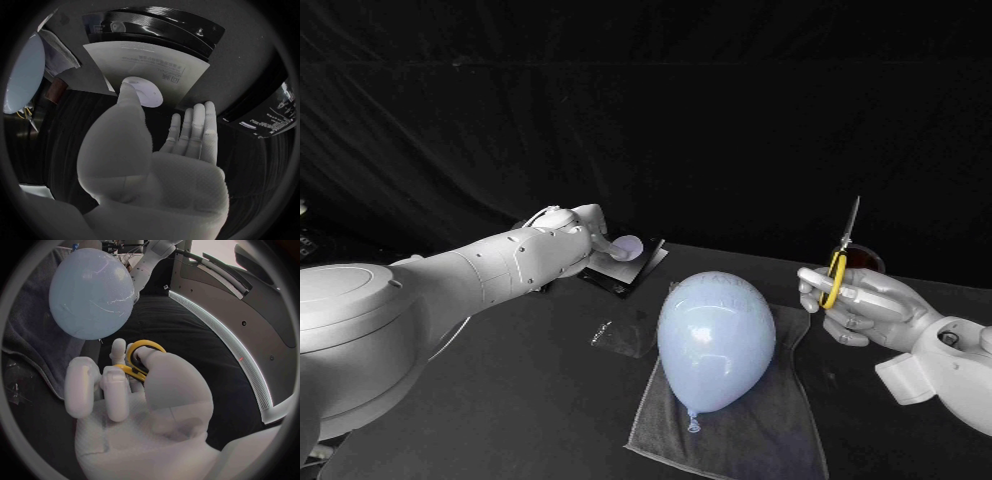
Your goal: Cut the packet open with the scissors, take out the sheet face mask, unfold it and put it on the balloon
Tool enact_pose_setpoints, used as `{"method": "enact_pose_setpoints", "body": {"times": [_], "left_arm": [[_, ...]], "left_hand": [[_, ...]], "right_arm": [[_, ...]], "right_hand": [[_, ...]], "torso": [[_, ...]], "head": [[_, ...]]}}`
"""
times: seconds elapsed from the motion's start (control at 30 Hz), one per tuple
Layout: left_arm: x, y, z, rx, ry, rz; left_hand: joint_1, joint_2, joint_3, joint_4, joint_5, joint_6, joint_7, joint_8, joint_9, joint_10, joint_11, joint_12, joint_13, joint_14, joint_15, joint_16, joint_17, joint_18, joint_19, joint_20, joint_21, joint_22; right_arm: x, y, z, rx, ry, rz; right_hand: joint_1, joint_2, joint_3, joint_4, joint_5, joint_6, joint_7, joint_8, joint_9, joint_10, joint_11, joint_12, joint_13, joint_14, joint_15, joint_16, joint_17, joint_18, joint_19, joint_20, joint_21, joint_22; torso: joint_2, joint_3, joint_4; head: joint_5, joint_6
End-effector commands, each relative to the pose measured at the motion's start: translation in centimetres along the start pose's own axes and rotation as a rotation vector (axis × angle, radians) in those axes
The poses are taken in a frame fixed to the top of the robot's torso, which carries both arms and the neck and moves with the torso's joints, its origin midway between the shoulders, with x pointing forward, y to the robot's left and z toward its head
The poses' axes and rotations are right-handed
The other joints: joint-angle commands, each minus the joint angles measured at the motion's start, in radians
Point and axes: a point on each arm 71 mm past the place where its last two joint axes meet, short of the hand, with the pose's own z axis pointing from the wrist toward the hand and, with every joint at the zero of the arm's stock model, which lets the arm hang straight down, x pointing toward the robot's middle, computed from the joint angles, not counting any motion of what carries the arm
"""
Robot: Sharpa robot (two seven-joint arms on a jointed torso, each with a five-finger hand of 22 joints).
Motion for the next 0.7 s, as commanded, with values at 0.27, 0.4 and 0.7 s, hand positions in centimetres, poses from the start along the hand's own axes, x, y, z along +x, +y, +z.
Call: {"method": "enact_pose_setpoints", "body": {"times": [0.27,0.4,0.7], "left_arm": [[1.63,0.47,-0.01,-0.067,0.109,0.052],[1.75,0.56,-0.01,-0.075,0.12,0.055],[2.0,0.91,0.03,-0.089,0.141,0.065]], "left_hand": [[-0.007,0.001,0.006,0.0,0.0,-0.017,0.136,0.023,0.004,-0.017,-0.005,0.025,0.004,0.017,-0.003,0.027,0.002,0.0,0.027,0.004,0.014,0.009],[-0.016,0.001,0.006,0.0,0.001,-0.022,0.137,0.029,0.004,-0.022,-0.005,0.032,0.005,0.021,-0.004,0.037,0.002,0.001,0.032,0.003,0.019,0.011],[-0.014,0.003,0.008,0.0,0.0,-0.028,0.137,0.039,0.004,-0.027,-0.005,0.044,0.005,0.03,-0.006,0.054,0.003,0.002,0.041,0.001,0.027,0.015]], "right_arm": [[0.17,0.13,0.05,-0.008,0.012,-0.014],[0.18,0.13,0.06,-0.008,0.012,-0.015],[0.19,0.13,0.06,-0.009,0.013,-0.017]], "right_hand": [[0.009,0.002,0.003,-0.006,-0.003,0.006,-0.002,-0.002,0.001,0.419,-0.156,1.208,0.263,0.102,-0.006,0.003,0.25,-0.004,-0.004,-0.001,-0.004,0.098],[0.009,0.002,0.003,-0.006,-0.003,0.006,-0.002,-0.002,0.001,0.419,-0.156,1.208,0.263,0.102,-0.006,0.003,0.25,-0.004,-0.004,-0.001,-0.004,0.098],[0.009,0.002,0.003,-0.006,-0.003,0.006,-0.002,-0.002,0.001,0.419,-0.156,1.208,0.263,0.102,-0.006,0.003,0.25,-0.004,-0.004,-0.001,-0.004,0.098]], "torso": [[0.001,-0.0003,-0.0006],[0.0,0.0001,0.0004],[0.0,0.0004,-0.0002]], "head": [[-0.003,-0.002],[-0.004,-0.004],[-0.005,-0.007]]}}
